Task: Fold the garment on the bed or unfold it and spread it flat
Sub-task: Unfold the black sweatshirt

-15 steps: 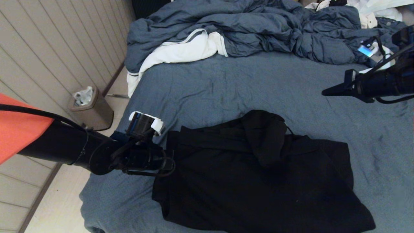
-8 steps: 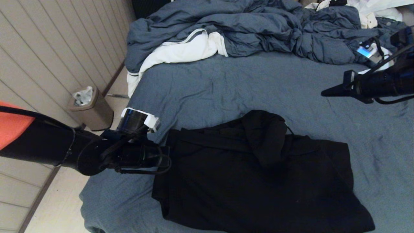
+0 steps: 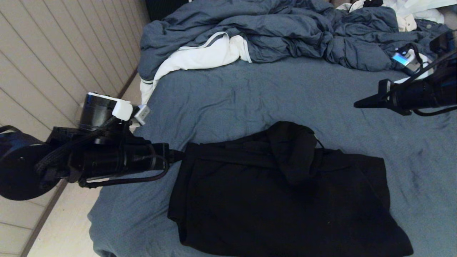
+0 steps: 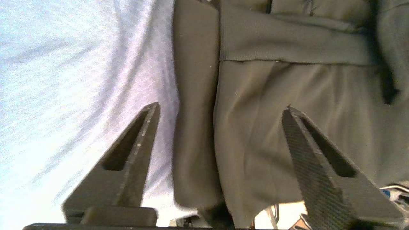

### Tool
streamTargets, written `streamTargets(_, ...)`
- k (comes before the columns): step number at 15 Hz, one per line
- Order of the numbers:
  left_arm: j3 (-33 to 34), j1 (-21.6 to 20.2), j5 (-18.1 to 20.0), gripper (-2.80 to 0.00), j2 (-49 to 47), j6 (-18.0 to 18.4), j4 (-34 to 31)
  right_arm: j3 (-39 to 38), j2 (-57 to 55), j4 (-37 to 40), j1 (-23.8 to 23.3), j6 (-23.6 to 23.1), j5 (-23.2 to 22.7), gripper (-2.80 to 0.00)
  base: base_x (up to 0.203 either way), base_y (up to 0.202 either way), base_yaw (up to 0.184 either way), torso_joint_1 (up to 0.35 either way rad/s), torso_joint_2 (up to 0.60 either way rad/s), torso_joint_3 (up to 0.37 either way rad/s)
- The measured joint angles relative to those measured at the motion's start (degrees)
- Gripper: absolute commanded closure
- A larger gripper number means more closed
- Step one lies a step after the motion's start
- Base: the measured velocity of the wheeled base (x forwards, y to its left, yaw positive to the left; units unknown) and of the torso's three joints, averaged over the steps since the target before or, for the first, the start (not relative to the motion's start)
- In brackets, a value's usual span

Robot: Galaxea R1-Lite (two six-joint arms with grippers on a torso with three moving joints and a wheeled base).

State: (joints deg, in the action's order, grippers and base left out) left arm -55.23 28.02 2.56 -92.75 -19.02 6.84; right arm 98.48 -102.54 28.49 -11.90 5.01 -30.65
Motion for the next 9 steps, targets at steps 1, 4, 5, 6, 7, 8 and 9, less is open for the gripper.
streamTargets(1,0.43,-0.10,-0.07,0.00,1.51,0.03,-1.05,0.00,0.06,0.00,-0.02,0.00,-0.01,0.00,0.000,0.000,0.000,0.000,0.00,0.000)
streamTargets(4,3.24,-0.10,-0.24,0.00,5.70,0.06,-1.86,-0.51,0.24,0.19,0.26,-0.41,-0.05,0.00,0.000,0.000,0.000,0.000,0.00,0.000)
streamTargets(5,4.08,0.07,-0.30,0.00,7.19,-0.09,-3.22,-1.04,0.28,0.39,0.30,-1.37,-0.05,0.00,0.000,0.000,0.000,0.000,0.00,0.000)
streamTargets(6,4.58,0.26,-0.08,0.00,8.56,-0.47,-4.32,-1.85,0.32,0.49,0.62,-2.33,-0.05,0.00,0.000,0.000,0.000,0.000,0.00,0.000)
streamTargets(7,4.97,0.36,0.24,0.00,9.64,-0.92,-4.48,-2.65,0.37,0.52,1.46,-2.91,0.02,0.00,0.000,0.000,0.000,0.000,0.00,0.000)
streamTargets(8,5.52,0.37,0.44,0.00,10.50,-1.86,-4.63,-3.62,0.49,0.63,2.61,-3.34,0.16,0.00,0.000,0.000,0.000,0.000,0.00,0.000)
streamTargets(9,6.14,0.37,0.49,0.00,11.01,-3.10,-4.59,-4.55,0.69,0.74,4.04,-3.78,0.36,0.00,0.000,0.000,0.000,0.000,0.00,0.000)
